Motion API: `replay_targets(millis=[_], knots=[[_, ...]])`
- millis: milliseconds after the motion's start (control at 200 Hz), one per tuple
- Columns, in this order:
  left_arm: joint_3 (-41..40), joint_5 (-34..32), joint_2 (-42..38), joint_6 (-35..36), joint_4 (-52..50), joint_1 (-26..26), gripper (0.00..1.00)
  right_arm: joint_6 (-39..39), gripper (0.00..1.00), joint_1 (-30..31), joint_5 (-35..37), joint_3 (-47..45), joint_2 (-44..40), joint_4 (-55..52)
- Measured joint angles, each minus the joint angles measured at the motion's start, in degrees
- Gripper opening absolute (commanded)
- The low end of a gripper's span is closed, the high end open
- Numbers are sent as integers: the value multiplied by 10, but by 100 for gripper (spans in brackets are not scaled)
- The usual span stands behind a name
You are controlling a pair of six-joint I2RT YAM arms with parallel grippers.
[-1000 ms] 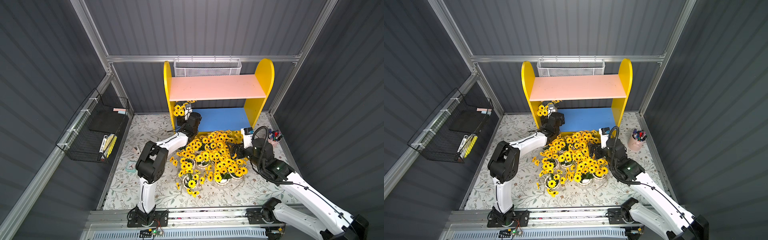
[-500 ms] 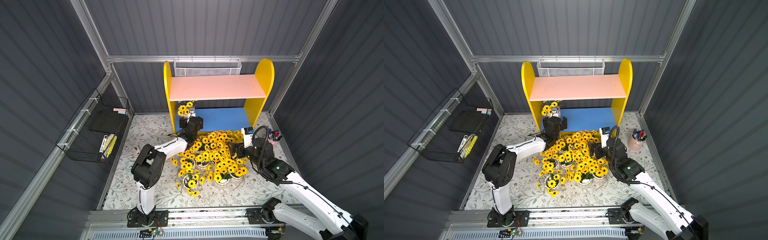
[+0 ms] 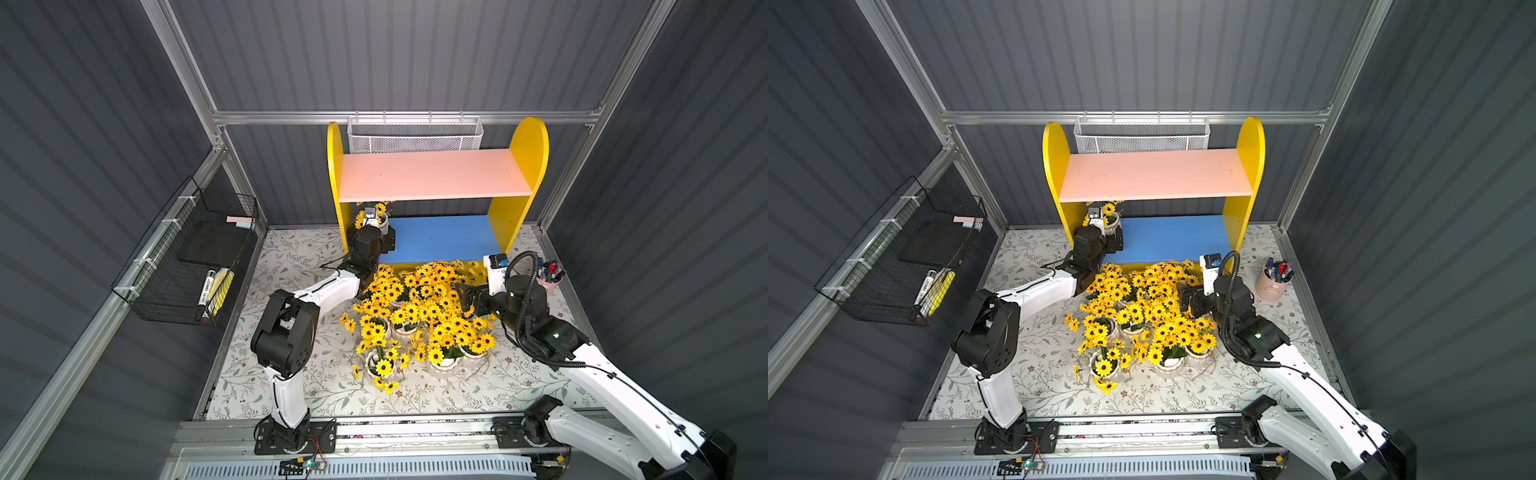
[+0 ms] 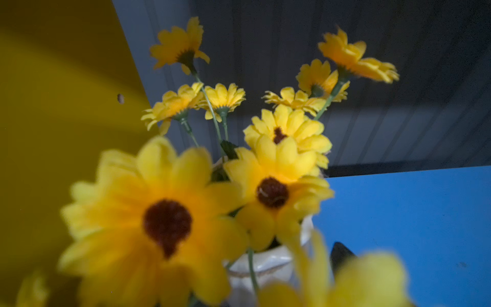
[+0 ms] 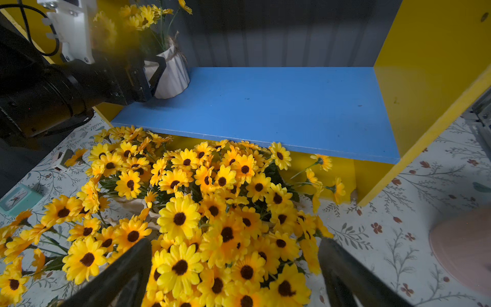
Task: Take the sunflower pots off the shelves
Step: Pick up the sunflower pot from the shelf.
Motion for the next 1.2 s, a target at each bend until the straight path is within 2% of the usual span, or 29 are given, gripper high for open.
replay_targets(millis=[310, 1201], knots=[[18, 19, 28, 2, 32, 7, 99, -4, 99, -6, 0, -2, 0, 9], [34, -8, 93, 17, 133, 15, 99, -8, 99, -26, -9, -12, 36, 41]])
